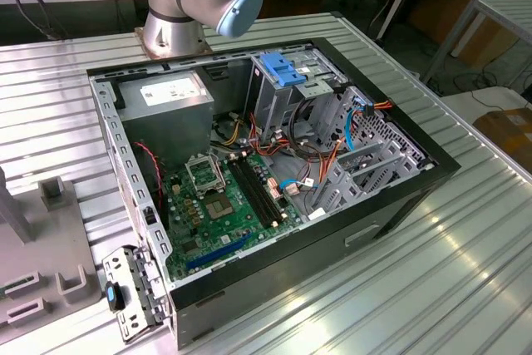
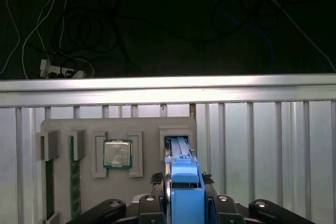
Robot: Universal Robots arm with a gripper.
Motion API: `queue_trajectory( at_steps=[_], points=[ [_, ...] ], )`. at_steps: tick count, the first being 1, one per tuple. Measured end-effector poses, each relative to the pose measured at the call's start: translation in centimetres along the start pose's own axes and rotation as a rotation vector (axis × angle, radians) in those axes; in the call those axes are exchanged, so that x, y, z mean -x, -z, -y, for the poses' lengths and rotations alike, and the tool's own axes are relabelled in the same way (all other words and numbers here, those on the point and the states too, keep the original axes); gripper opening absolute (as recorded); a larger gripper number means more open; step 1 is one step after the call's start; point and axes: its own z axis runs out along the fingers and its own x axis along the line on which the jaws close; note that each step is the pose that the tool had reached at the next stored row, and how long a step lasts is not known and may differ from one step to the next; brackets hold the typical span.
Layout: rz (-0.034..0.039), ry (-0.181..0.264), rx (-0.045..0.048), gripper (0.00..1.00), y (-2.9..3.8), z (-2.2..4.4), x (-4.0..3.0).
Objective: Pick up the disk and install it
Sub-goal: 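Pick up the disk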
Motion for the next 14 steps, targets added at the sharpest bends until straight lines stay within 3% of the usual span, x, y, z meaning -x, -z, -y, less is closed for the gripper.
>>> queue_trajectory(
  at_steps=[14],
  points=[
    [-0.0001,0.018,0.0001,0.37,-0.01,0.00,0.00]
  ],
)
